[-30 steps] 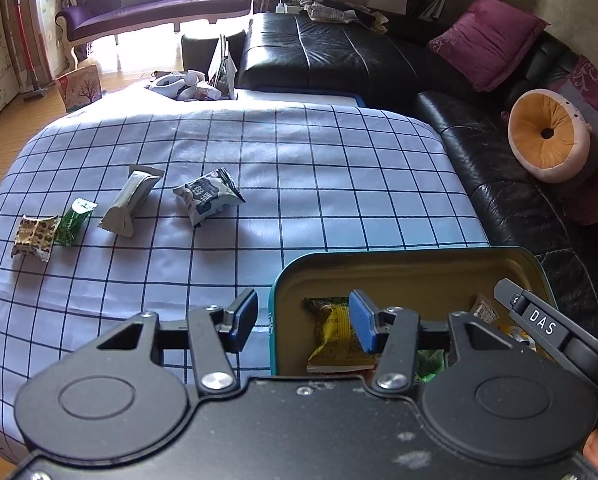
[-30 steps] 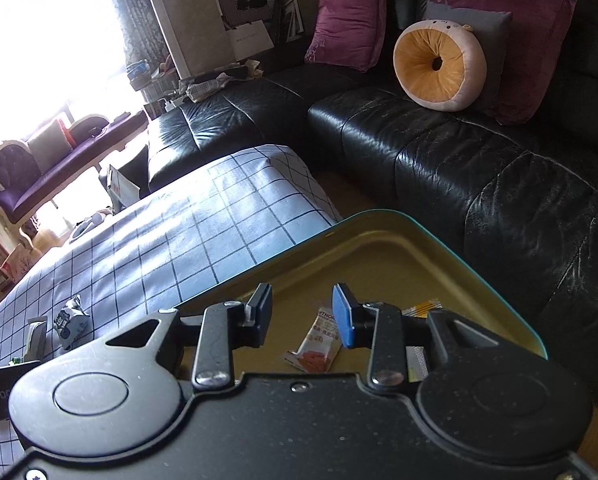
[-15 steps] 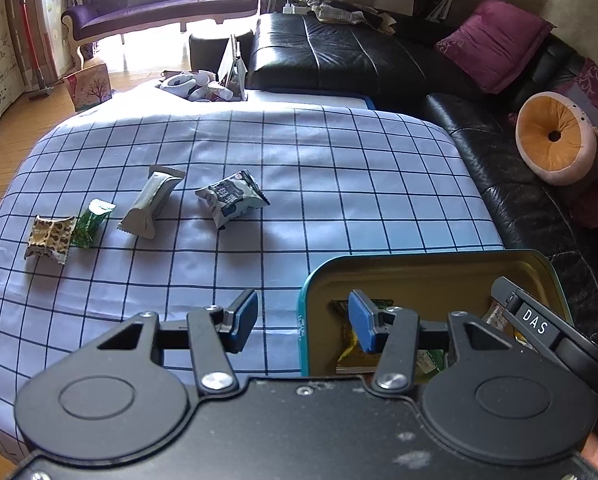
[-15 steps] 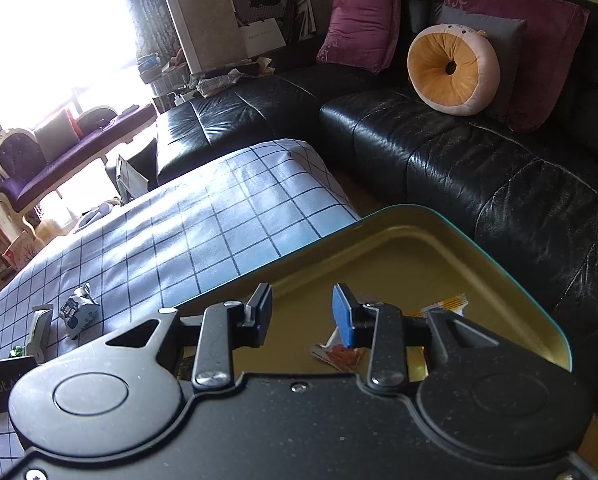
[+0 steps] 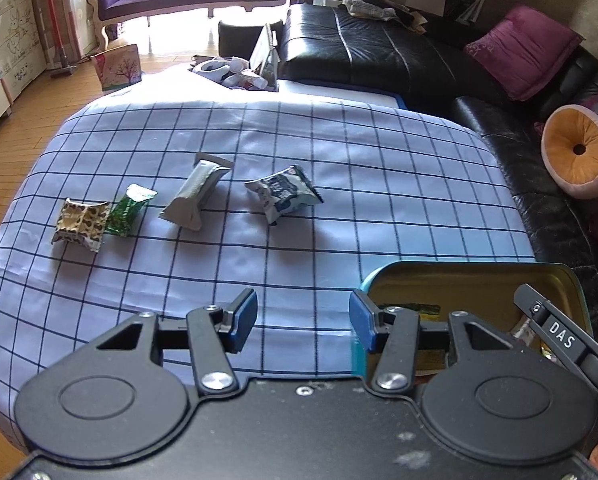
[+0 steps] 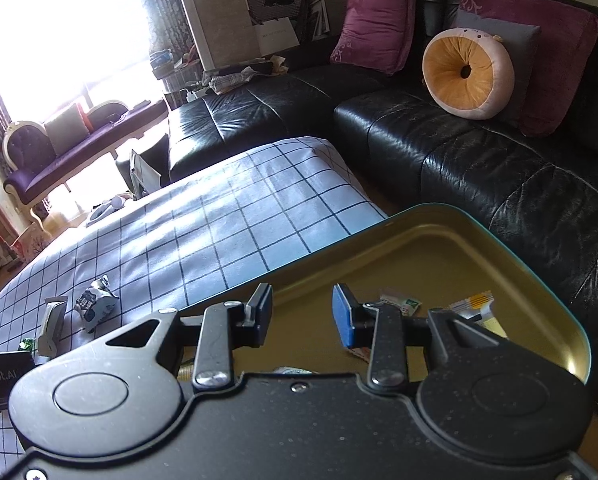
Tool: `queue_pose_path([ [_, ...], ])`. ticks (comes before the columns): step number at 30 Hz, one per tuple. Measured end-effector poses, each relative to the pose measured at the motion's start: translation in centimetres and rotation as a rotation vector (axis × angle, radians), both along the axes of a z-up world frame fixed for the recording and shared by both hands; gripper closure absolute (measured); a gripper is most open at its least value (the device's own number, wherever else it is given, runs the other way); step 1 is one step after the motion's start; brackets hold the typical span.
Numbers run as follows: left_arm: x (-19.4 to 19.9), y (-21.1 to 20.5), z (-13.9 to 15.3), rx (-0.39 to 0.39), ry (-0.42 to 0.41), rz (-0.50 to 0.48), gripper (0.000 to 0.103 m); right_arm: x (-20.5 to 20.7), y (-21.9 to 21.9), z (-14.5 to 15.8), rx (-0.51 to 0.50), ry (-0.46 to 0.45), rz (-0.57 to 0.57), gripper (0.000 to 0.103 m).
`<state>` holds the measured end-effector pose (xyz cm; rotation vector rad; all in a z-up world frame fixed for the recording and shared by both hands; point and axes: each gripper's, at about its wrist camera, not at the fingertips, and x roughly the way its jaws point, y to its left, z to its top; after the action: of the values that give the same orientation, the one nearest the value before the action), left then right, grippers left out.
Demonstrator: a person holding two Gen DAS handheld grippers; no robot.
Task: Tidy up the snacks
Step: 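Withdraw both open tools from the tray back over the bed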
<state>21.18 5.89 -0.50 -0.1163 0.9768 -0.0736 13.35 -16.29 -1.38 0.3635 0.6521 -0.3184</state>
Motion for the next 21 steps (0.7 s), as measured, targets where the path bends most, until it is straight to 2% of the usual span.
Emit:
queue_pose_path([
  [14, 0.7, 4.2, -0.4, 0.002, 0.027, 0.083, 0.051, 0.8, 2.6, 0.1, 0.001, -0.006, 0.074, 0.057],
  [21, 1.3, 8.3, -0.5, -0.037, 0.049, 0.187, 0.051, 1.1, 4.1, 0.1, 0.002, -0.010, 0.118, 0.057],
])
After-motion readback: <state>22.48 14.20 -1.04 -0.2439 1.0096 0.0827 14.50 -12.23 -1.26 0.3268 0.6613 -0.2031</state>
